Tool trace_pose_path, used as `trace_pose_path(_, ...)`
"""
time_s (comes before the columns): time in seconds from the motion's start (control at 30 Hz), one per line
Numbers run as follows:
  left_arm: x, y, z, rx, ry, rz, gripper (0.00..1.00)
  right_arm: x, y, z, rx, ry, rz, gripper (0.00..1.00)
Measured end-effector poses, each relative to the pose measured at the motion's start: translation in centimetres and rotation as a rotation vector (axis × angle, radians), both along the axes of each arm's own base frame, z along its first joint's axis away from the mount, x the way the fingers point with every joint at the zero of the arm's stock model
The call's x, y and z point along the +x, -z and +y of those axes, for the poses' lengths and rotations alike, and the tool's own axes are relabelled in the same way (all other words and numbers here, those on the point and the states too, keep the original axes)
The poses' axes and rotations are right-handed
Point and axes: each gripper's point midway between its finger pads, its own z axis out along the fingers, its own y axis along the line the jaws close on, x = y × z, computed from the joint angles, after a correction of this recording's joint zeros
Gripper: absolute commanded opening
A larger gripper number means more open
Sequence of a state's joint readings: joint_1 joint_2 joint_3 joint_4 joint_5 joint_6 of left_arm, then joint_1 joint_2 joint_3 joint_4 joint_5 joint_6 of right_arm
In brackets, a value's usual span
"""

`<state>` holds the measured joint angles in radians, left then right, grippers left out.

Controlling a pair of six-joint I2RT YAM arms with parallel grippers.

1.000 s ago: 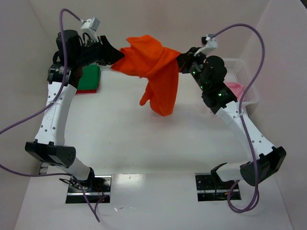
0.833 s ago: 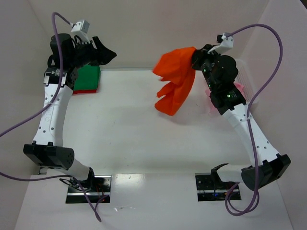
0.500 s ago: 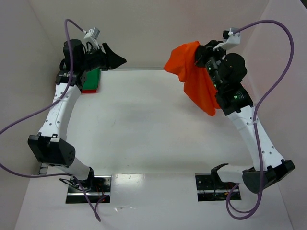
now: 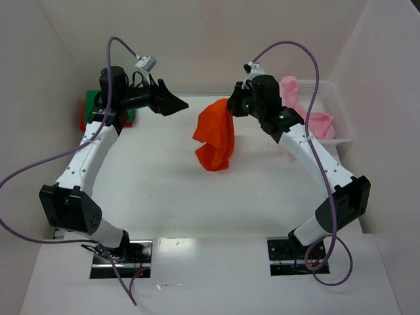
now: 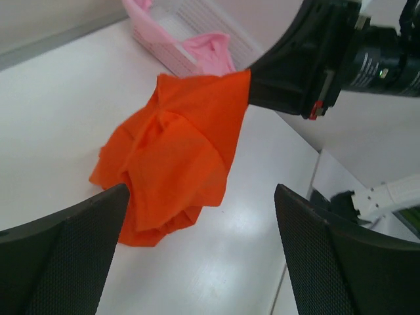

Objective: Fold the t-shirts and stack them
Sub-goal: Flatten out the tshirt

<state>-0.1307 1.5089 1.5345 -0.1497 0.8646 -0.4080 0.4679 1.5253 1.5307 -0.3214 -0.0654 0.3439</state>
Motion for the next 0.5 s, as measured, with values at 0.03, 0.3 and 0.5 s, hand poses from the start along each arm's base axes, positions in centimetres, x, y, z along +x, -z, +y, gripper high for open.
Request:
trace_pose_path(0.03, -0.3, 0.6, -0.5, 0.005, 0.027, 0.006, 0.99, -0.4, 0.2, 0.2, -0.001, -0.009, 0.011, 0.00)
trace_pose_path(0.3, -1.9, 5.0, -4.7, 0.043, 0.173, 0.066, 0.96, -1.8, -3.8, 0.2, 0.049, -0.034, -0.062, 0.00)
trace_pose_path(0.5, -1.2, 11.6, -5.5, 0.093, 0.165, 0.207, 0.96, -2.3, -5.0, 0.4, 0.069, -0.053, -0.079, 0.00)
